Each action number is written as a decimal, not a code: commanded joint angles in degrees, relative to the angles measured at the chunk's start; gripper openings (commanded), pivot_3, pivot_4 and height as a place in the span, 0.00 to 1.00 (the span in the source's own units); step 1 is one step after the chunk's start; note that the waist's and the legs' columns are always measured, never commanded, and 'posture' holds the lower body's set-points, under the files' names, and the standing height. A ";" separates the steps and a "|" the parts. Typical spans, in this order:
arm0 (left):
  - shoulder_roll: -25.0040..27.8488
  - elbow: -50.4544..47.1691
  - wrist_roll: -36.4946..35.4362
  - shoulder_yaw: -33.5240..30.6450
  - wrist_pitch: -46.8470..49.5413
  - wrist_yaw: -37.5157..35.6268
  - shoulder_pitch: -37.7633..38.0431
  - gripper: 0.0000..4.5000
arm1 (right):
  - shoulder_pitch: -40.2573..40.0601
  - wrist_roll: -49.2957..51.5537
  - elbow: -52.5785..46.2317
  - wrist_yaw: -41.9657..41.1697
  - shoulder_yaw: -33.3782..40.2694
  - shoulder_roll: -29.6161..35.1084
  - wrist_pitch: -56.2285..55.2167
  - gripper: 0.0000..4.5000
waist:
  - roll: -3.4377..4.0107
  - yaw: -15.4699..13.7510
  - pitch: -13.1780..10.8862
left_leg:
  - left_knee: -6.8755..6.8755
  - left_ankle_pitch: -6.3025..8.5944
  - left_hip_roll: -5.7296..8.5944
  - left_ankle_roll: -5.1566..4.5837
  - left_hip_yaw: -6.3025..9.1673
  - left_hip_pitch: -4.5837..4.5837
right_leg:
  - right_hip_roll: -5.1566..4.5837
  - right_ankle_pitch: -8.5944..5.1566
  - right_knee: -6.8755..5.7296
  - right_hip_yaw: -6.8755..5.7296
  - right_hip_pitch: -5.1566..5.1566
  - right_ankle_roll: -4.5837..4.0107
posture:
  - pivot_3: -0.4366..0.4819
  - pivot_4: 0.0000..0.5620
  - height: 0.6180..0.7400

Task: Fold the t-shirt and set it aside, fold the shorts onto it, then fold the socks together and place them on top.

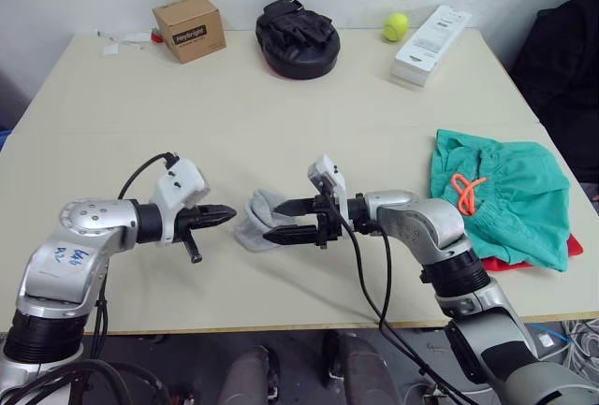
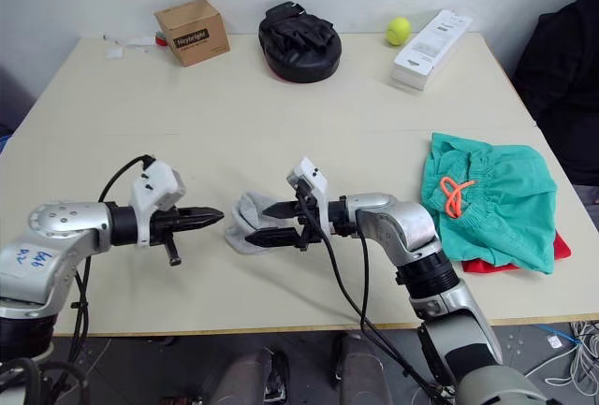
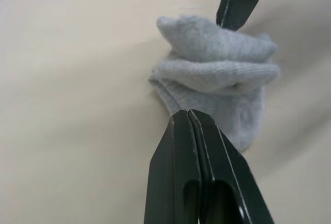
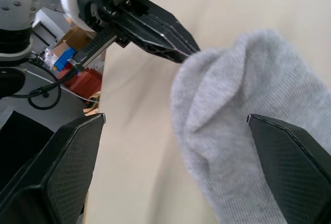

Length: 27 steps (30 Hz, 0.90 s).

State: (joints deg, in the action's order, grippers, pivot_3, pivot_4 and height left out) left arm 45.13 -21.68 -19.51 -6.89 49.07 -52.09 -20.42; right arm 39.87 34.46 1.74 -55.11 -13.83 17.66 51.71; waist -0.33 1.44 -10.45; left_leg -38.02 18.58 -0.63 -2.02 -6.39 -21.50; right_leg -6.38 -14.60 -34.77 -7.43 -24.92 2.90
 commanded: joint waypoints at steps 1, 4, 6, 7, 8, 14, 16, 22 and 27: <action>0.71 0.25 -2.40 -0.80 0.00 0.35 -5.87 0.00 | 1.87 2.90 -3.35 -1.56 2.71 0.33 1.00 0.73 | -0.01 -0.09 -0.01 | 0.00 -0.01 0.00 0.01 0.01 -0.02 | 0.00 0.00 0.00 -0.02 0.00 0.00 | 0.48 0.27 1.00; -1.12 2.87 -2.14 3.63 -0.62 0.63 -12.69 0.00 | 2.27 2.21 -2.95 -0.74 2.89 -0.02 0.58 0.49 | -0.01 -0.03 -0.01 | -0.01 -0.01 0.02 0.01 -0.02 0.00 | 0.00 0.00 -0.02 -0.01 0.01 0.01 | 0.48 0.27 1.00; -2.40 4.24 -1.95 6.23 -0.90 0.76 -15.73 0.00 | 2.34 1.55 -2.43 -0.22 2.73 -0.24 0.16 0.33 | -0.01 -0.02 -0.01 | -0.01 -0.01 0.02 0.00 -0.02 -0.01 | 0.01 0.01 -0.18 -0.02 0.01 0.01 | 0.48 0.27 1.00; -3.12 5.18 -1.20 8.52 -1.18 0.61 -17.16 0.00 | 2.27 0.99 -2.23 -0.14 2.40 -0.24 -0.39 0.25 | -0.01 -0.02 -0.01 | 0.00 -0.01 0.02 0.00 -0.04 -0.01 | 0.02 0.01 -0.22 -0.02 0.02 0.01 | 0.48 0.27 1.00; -3.49 5.97 -0.47 10.49 -1.63 0.36 -18.06 0.00 | 2.20 0.61 -2.13 -0.07 2.20 -0.29 -0.79 0.17 | -0.01 -0.02 -0.01 | 0.00 -0.01 0.02 -0.01 -0.04 -0.04 | 0.04 0.01 -0.21 -0.02 0.01 0.02 | 0.48 0.27 1.00; -0.51 9.68 7.36 21.67 -7.52 -2.00 -16.20 0.00 | 1.27 -1.75 -2.71 0.17 1.85 0.73 -3.03 0.01 | -0.02 0.35 -0.02 | 0.00 -0.03 -0.05 -0.03 -0.34 -0.05 | 0.21 0.01 -0.23 0.13 -0.15 0.03 | 0.48 0.27 1.00; 1.02 9.62 8.72 22.20 -8.75 -2.22 -14.76 0.00 | 0.96 -3.66 -2.48 0.42 1.09 1.07 -5.02 0.01 | -0.03 0.28 -0.02 | -0.01 -0.05 -0.11 0.02 -0.38 -0.09 | 0.29 0.00 -0.26 0.19 -0.25 0.01 | 0.48 0.27 1.00; 1.46 6.46 7.88 19.69 -8.74 -0.80 -8.39 0.00 | 0.46 -12.22 -0.32 2.00 -4.57 -1.12 -14.81 0.01 | -0.08 0.21 -0.05 | -0.06 -0.08 -0.12 0.02 -0.44 -0.15 | 0.26 -0.01 -0.34 0.30 -0.37 -0.01 | 0.48 0.27 1.00; -1.12 5.04 8.36 19.84 -8.51 1.97 -5.10 0.00 | 0.55 -20.50 3.52 2.43 -10.63 -2.85 -23.47 0.01 | -0.08 0.15 -0.05 | -0.08 -0.09 -0.12 0.03 -0.46 -0.14 | 0.25 -0.01 -0.43 0.33 -0.40 -0.01 | 0.48 0.27 1.00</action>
State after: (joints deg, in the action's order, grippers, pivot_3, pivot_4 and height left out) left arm 44.50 -15.40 -11.45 13.32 40.22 -50.93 -26.35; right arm 40.11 16.19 5.26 -52.82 -23.40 15.08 31.61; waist -0.41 1.59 -10.50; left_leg -38.14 18.49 -0.74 -1.99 -6.86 -21.65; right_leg -6.14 -14.61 -35.25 -7.08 -25.32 2.89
